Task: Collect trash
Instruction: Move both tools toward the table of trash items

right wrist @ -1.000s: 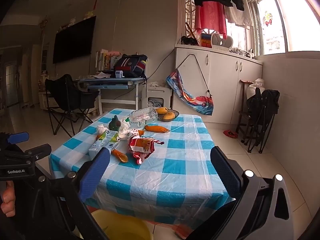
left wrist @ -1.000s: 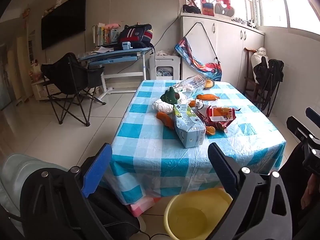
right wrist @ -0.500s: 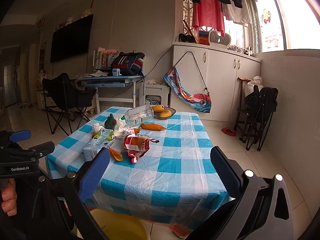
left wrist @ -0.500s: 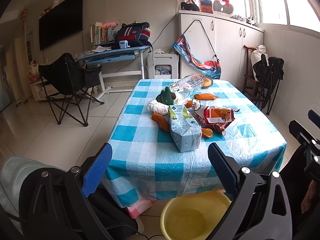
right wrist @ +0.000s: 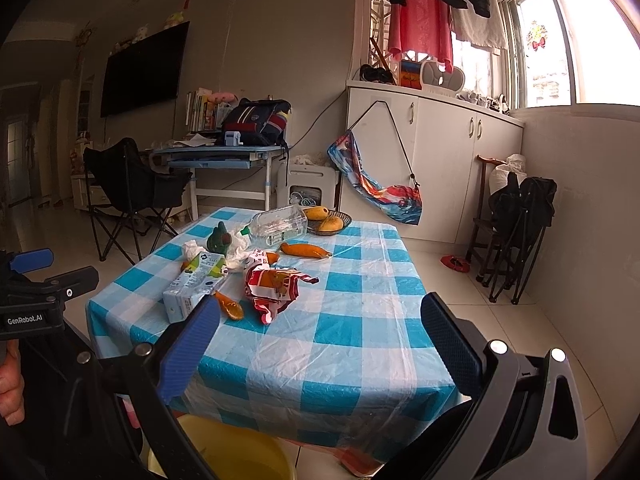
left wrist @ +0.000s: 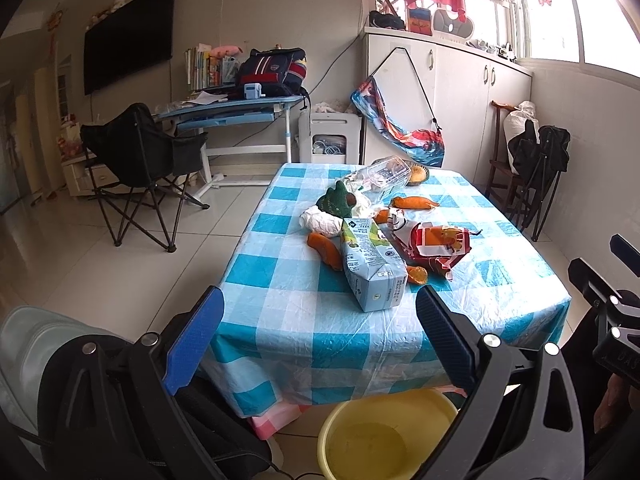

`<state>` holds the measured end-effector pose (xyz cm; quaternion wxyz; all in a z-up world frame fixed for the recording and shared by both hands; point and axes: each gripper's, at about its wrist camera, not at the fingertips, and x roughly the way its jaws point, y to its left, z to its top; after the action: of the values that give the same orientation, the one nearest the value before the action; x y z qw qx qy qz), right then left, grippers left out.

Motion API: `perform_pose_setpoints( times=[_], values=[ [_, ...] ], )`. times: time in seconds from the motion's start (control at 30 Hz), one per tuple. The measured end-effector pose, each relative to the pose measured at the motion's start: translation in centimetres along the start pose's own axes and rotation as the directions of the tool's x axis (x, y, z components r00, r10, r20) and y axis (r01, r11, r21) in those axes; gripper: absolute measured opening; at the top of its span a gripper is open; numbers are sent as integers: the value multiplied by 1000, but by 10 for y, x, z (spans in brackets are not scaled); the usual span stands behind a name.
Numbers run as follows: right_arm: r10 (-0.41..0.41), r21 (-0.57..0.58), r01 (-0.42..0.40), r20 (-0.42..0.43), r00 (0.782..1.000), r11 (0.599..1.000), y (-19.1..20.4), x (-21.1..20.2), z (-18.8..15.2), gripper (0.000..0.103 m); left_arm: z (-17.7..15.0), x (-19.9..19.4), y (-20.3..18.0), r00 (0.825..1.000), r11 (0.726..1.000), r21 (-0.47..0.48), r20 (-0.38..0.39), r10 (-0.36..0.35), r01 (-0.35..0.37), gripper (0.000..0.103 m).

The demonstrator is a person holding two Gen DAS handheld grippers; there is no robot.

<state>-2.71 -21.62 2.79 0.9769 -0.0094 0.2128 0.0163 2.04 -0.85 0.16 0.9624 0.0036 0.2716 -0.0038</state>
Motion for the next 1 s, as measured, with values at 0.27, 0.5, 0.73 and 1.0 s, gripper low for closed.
perform_pose_setpoints(
  times=[0.27,0.5,0.73,1.0],
  values=[
    [-9,1,9,-5,1000,1000,-3,0,-1,96,0,4,1,1000,1000,5,-9,4,-4,94],
    [-14,6,14,-15,1000,1000,-8,1,-3,96,1,8,1,1000,1000,-5,-25,4,-5,94],
    [6,-38,-6,-7,1000,999,0,-3,-7,96,2,11,0,999,1000,1,-35,16,-16,94],
    [42,-79,-41,8,999,996,6,-10,-8,96,0,17,-7,998,999,11,-53,36,-36,96]
  ],
)
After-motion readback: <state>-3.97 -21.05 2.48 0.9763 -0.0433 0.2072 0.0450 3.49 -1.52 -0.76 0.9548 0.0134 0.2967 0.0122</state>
